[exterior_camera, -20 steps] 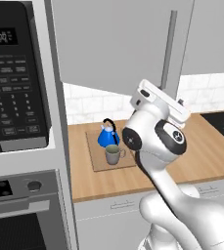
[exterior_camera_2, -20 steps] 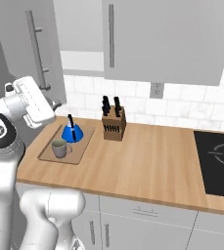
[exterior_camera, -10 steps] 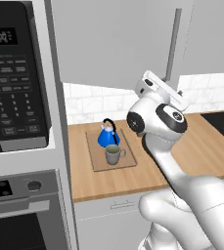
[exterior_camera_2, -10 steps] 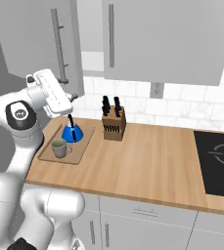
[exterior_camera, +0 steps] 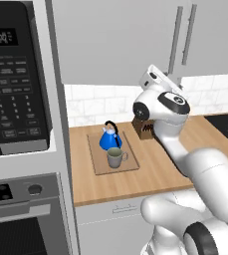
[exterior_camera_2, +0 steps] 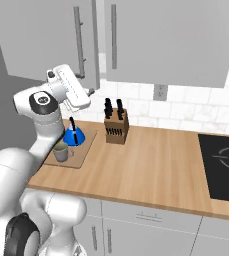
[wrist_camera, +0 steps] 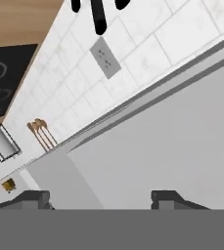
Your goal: Pick the kettle from the counter and place it on the tray. Then pick the mug from the cabinet and place it on the tray. Then close the cabinet doors.
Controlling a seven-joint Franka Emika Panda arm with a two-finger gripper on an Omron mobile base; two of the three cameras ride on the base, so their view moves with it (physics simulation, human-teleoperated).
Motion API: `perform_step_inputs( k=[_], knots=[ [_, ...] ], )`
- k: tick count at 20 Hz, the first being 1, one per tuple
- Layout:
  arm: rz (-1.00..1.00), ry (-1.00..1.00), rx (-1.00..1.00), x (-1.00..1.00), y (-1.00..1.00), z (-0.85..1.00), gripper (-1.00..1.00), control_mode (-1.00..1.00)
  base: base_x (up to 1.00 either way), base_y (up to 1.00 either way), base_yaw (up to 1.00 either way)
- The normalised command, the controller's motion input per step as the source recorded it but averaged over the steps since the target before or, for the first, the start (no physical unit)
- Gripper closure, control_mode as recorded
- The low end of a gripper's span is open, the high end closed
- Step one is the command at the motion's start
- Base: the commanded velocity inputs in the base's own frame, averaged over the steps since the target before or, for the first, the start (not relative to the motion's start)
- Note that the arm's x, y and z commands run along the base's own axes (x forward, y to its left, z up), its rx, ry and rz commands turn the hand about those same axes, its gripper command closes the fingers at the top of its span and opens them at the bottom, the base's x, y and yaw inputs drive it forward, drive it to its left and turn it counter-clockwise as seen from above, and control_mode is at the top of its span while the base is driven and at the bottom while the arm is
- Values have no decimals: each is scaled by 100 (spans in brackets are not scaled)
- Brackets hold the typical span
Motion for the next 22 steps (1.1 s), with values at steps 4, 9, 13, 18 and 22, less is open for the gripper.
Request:
perform_step_inputs(
  k=[4,9,13,18,22],
  knots=[
    [5,-2,6,73,-13,0,-100,-100,0,0,0],
    [9,-3,6,73,-7,0,-100,-100,0,0,0],
    [10,-3,5,69,-1,0,-100,-100,0,0,0],
    [10,-2,3,63,-2,0,-100,-100,0,0,0],
    [8,0,1,52,0,0,-100,-100,0,0,0]
  ],
)
